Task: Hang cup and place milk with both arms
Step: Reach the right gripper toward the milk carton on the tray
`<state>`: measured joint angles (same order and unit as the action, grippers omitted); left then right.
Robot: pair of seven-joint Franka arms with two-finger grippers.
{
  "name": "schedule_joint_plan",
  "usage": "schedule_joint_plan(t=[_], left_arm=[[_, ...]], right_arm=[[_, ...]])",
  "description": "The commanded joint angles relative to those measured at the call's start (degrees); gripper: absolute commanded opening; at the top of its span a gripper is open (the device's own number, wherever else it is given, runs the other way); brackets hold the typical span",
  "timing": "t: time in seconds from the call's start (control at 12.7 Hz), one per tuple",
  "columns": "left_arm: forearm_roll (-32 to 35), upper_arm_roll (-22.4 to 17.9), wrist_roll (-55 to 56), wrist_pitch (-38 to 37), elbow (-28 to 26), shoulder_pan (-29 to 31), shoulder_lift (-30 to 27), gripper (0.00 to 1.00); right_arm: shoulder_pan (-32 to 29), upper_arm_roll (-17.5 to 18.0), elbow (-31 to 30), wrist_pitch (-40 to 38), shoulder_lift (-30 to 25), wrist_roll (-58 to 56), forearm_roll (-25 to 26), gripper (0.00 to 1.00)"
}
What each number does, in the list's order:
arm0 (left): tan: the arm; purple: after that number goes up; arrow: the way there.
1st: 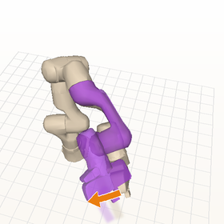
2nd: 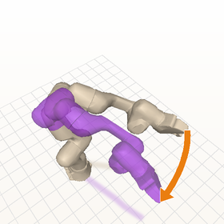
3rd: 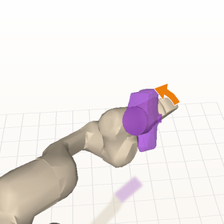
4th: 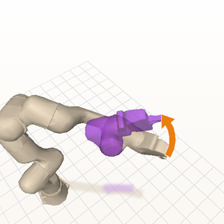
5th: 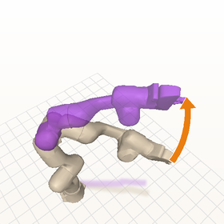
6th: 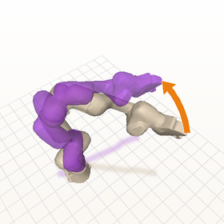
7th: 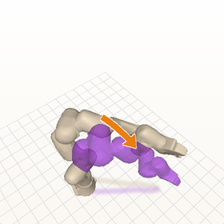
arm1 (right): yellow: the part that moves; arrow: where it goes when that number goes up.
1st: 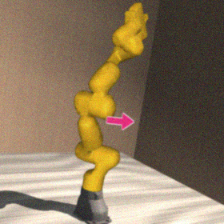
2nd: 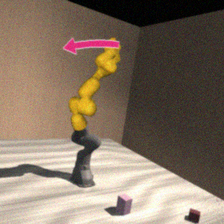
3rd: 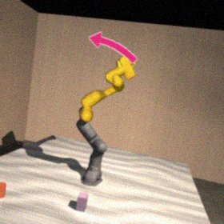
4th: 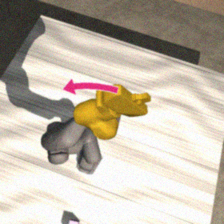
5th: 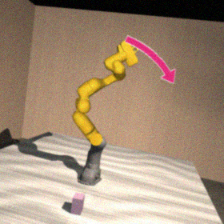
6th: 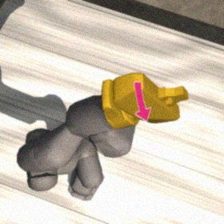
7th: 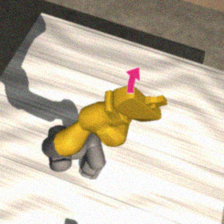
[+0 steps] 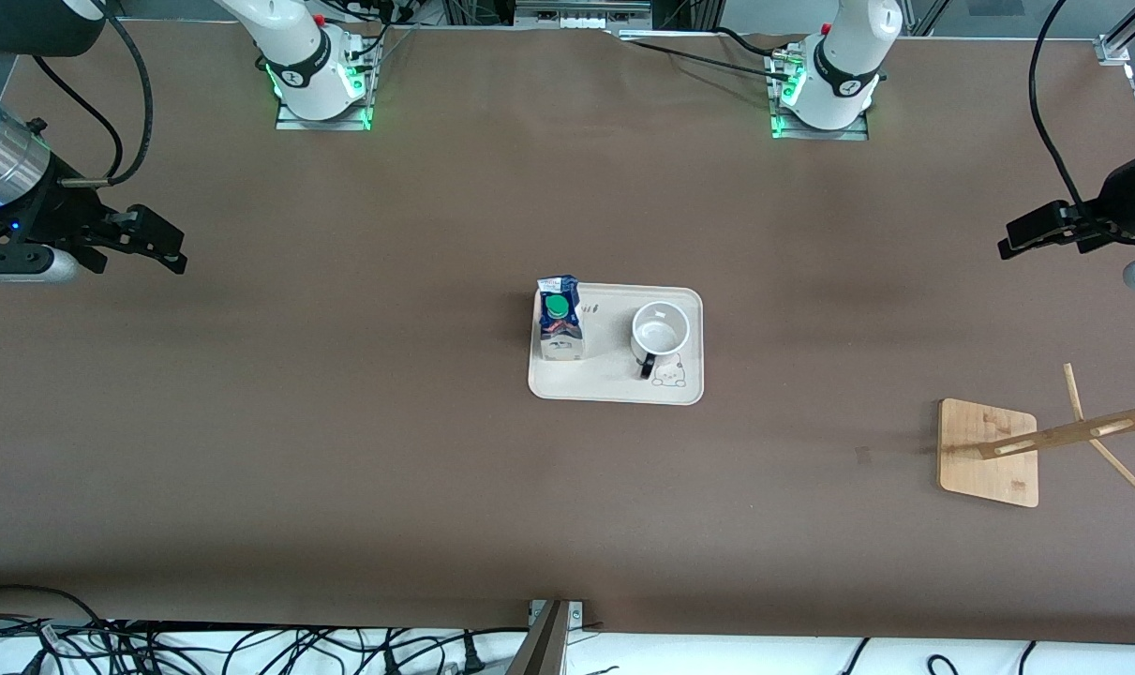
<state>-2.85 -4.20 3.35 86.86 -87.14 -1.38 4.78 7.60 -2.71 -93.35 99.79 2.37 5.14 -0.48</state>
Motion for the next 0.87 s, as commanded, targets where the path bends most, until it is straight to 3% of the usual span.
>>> schedule_joint_plan(t=[0.0,0.24,0.63,0.79], left_arm=[[-0.6,0.3,-0.3,-0.3,2.8,-0.3,1.0,1.0],[-0.8,0.2,-0.1,-1.4,2.9,0.1,1.0,1.0],[-0.8,0.3,-0.9,0.1,3.0,-0.4,2.2,1.0],[-0.8,0.3,-0.9,0.5,3.0,-0.4,3.0,1.0]], right_arm=[[0.9,0.8,1.1,0.2,0.1,-0.1,0.8,1.0],[0.5,0.4,1.3,3.2,2.4,-1.3,0.5,1.0],[4.7,2.6,1.4,-3.5,5.2,-1.3,1.5,1.0],[8.0,3.6,4.9,-4.5,6.1,0.4,-0.5,1.0]])
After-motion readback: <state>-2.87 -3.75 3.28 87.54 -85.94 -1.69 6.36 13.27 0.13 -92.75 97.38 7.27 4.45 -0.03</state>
